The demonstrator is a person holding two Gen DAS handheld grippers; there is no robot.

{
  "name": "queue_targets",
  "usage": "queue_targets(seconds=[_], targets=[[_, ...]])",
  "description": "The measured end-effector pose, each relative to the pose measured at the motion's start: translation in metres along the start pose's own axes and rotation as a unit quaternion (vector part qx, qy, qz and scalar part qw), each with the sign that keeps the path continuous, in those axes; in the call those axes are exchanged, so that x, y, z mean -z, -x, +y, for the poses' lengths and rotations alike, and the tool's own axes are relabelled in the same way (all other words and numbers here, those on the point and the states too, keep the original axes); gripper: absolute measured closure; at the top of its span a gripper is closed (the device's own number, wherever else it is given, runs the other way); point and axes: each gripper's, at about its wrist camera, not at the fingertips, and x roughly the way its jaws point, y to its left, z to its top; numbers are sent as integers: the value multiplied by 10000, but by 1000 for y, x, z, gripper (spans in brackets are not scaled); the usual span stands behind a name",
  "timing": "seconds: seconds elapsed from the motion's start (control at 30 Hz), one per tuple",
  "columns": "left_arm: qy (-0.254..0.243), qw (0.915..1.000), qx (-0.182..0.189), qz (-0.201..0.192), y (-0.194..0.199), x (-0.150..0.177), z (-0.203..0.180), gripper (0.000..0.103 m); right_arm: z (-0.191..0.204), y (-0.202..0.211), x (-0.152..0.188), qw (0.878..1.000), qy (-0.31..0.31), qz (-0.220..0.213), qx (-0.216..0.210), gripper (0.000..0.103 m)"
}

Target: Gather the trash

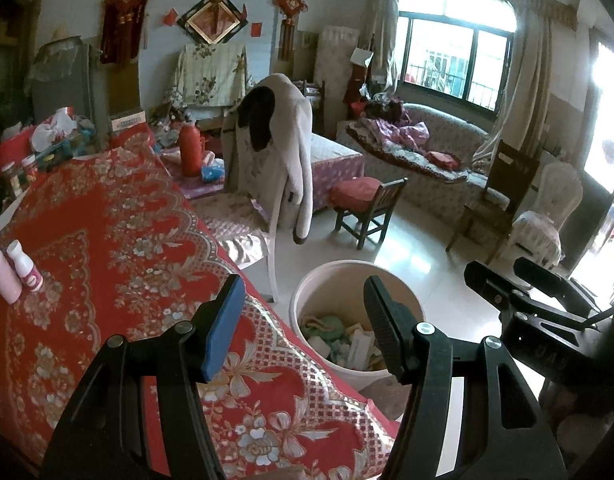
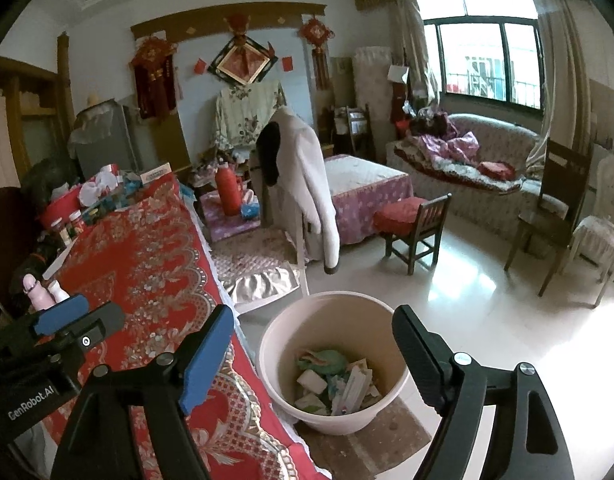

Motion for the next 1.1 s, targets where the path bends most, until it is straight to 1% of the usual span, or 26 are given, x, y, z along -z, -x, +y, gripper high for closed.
queue_targets(seconds=[0.1, 0.23, 0.67, 1.1], targets=[[10, 10000, 7, -40, 3, 0, 0, 42, 1, 3, 0, 10000, 11, -56, 3, 23], [42, 10000, 32, -24, 5, 1, 2, 42, 4, 9, 0, 9999, 38, -135, 14, 18], [26, 10000, 17, -72, 6, 2, 4, 43, 5, 12, -1, 9998, 66, -183, 41, 17], [37, 10000, 29, -64, 6, 2, 4, 43, -2, 10, -1, 9999, 58, -93, 77, 17]])
